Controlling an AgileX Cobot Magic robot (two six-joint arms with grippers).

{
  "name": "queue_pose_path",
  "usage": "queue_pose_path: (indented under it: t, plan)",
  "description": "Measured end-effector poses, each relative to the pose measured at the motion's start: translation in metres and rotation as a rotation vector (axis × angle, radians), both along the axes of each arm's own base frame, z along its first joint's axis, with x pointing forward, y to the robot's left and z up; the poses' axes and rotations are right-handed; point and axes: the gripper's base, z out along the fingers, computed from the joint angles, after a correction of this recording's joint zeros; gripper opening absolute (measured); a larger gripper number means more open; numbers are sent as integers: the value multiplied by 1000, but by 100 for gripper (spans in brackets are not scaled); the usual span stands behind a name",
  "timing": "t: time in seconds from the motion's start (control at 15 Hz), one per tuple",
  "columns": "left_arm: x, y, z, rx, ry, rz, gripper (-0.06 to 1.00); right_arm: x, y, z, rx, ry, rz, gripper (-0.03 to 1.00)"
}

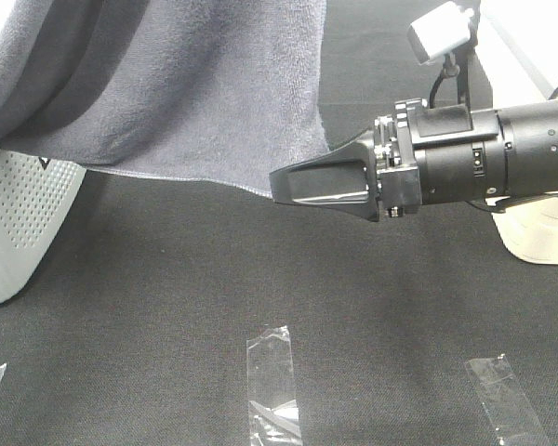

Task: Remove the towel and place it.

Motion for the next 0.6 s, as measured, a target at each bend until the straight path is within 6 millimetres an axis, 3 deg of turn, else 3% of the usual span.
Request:
queue_pose_path:
  t: [0.6]
  plan:
    - [0,0,0,1,0,0,0,-2,-3,7,-42,-33,-22,46]
